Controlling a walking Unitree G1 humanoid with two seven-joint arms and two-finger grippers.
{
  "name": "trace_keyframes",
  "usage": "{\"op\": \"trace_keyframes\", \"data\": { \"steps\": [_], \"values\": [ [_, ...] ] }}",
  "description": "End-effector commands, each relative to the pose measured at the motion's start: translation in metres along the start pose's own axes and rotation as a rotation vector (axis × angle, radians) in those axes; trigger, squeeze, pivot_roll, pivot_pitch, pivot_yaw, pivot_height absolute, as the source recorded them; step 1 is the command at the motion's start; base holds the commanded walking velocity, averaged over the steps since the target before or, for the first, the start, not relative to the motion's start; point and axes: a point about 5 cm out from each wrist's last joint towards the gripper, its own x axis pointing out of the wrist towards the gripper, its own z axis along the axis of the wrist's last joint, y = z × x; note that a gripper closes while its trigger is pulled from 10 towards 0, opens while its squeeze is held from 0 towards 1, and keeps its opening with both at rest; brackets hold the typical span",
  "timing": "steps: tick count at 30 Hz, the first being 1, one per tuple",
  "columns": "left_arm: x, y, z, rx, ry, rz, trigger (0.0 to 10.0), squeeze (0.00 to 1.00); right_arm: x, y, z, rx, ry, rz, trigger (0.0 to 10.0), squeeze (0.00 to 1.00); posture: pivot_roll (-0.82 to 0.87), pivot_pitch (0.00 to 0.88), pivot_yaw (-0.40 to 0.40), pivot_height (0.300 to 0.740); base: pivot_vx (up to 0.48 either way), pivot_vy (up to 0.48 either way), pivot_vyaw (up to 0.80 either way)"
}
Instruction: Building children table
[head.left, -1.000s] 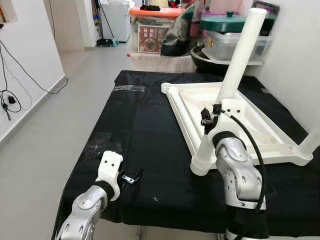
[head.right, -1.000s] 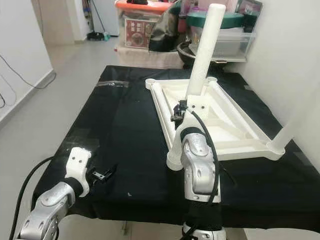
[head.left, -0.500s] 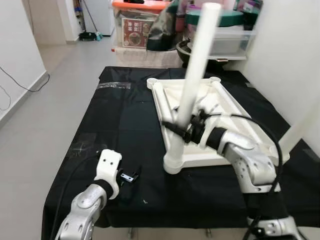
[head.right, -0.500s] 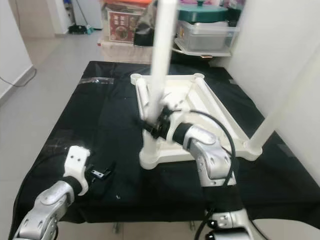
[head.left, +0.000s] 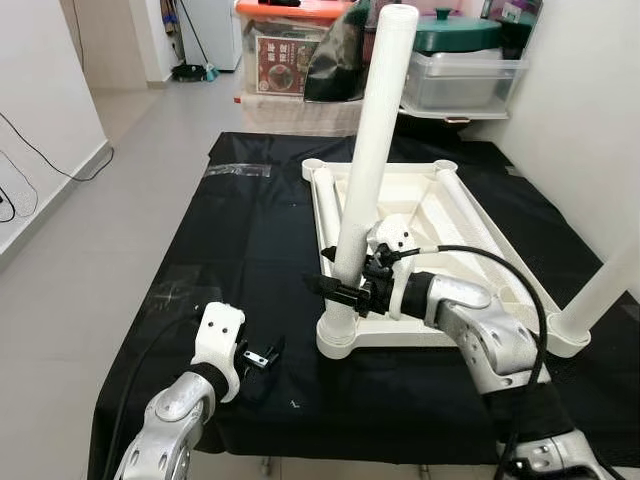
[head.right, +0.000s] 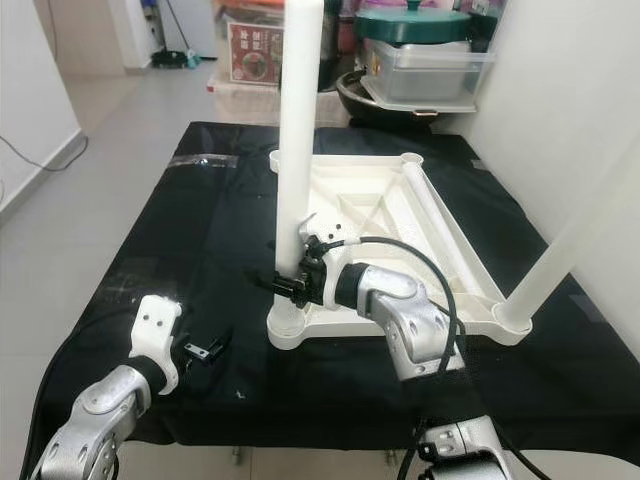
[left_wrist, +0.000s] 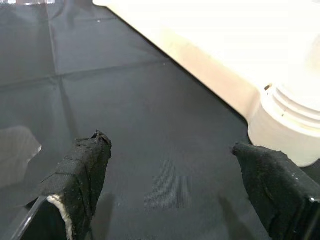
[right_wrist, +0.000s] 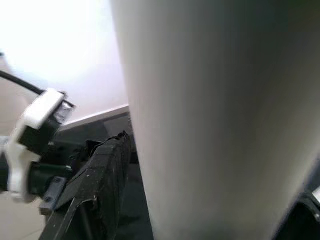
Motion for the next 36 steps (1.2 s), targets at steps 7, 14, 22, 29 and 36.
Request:
{"op": "trace_keyframes", "data": {
  "steps": [7, 14, 22, 29, 36],
  "values": [
    [-0.002, -0.002, -0.005, 0.003, 0.013, -0.002, 10.0, 0.0, 0.027, -0.006, 0.019, -0.022, -0.12, 0.029, 10.0, 0.0, 0.07, 0.0, -0.087, 0.74, 0.0, 0.0, 0.0],
    [-0.004, -0.003, -0.007, -0.004, 0.016, 0.001, 10.0, 0.0, 0.012, -0.047, -0.013, 0.106, 0.008, -0.674, 0.0, 0.0, 0.04, 0.0, -0.077, 0.74, 0.0, 0.0, 0.0],
    [-0.001, -0.005, -0.007, -0.005, 0.017, -0.013, 10.0, 0.0, -0.046, -0.044, -0.04, 0.144, 0.102, -1.303, 0.0, 0.0, 0.02, 0.0, -0.068, 0.74, 0.0, 0.0, 0.0],
    [-0.001, -0.005, -0.008, -0.006, 0.018, -0.02, 10.0, 0.0, -0.052, -0.027, -0.032, 0.12, 0.063, -1.397, 10.0, 0.0, 0.0, 0.0, -0.06, 0.74, 0.0, 0.0, 0.0],
    [0.001, -0.006, -0.006, -0.006, 0.014, -0.029, 10.0, 0.0, -0.01, -0.006, 0.004, 0.163, -0.138, -0.957, 10.0, 1.0, 0.0, 0.0, -0.055, 0.74, 0.0, 0.0, 0.0]
  ]
}}
